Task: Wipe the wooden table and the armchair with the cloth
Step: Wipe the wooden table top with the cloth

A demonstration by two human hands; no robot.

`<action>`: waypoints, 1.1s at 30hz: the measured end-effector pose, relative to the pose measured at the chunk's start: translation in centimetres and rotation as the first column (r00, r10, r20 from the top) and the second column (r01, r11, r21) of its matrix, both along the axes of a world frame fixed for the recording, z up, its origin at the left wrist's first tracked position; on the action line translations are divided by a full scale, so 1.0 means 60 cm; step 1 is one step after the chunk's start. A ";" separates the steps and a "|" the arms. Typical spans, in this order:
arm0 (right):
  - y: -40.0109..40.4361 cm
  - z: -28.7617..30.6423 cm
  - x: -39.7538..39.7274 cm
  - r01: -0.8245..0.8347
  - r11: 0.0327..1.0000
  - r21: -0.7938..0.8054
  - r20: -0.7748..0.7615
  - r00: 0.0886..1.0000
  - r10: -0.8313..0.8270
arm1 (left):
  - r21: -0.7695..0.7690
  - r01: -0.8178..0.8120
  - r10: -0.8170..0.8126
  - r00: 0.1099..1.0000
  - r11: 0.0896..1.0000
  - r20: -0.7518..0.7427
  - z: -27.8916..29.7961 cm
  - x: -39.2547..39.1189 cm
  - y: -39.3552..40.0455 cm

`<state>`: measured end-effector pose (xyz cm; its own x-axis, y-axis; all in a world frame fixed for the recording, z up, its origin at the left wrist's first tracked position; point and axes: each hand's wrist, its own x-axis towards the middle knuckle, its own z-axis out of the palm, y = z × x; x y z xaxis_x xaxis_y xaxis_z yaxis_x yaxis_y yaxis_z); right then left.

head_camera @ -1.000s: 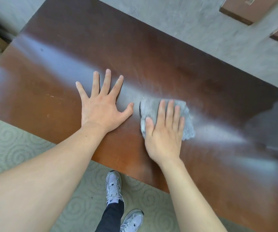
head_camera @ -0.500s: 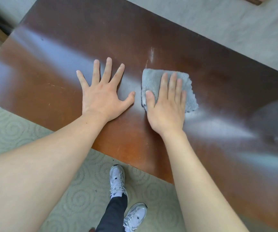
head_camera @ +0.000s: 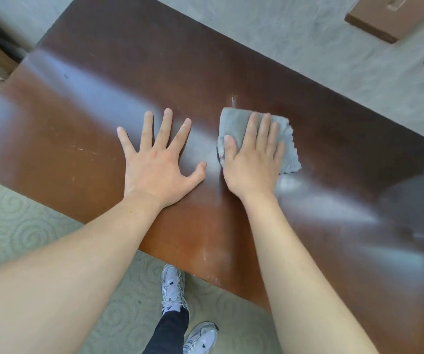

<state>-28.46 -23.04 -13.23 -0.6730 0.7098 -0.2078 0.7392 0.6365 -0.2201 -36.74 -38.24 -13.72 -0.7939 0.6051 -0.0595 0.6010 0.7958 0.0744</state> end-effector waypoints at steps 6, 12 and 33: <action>0.126 -0.002 -0.178 -0.111 0.992 -0.053 0.036 0.993 0.113 | 0.007 0.001 0.000 1.000 1.000 -0.008 -0.005 -0.001 0.001; 0.043 0.005 -0.064 -0.179 0.984 0.015 -0.042 0.983 0.179 | 0.002 0.002 -0.002 1.000 1.000 0.005 -0.002 -0.001 0.001; 0.086 0.025 -0.231 -0.373 0.927 -0.026 0.030 0.927 0.374 | -0.033 0.015 -0.015 1.000 0.999 -0.011 -0.002 -0.002 0.003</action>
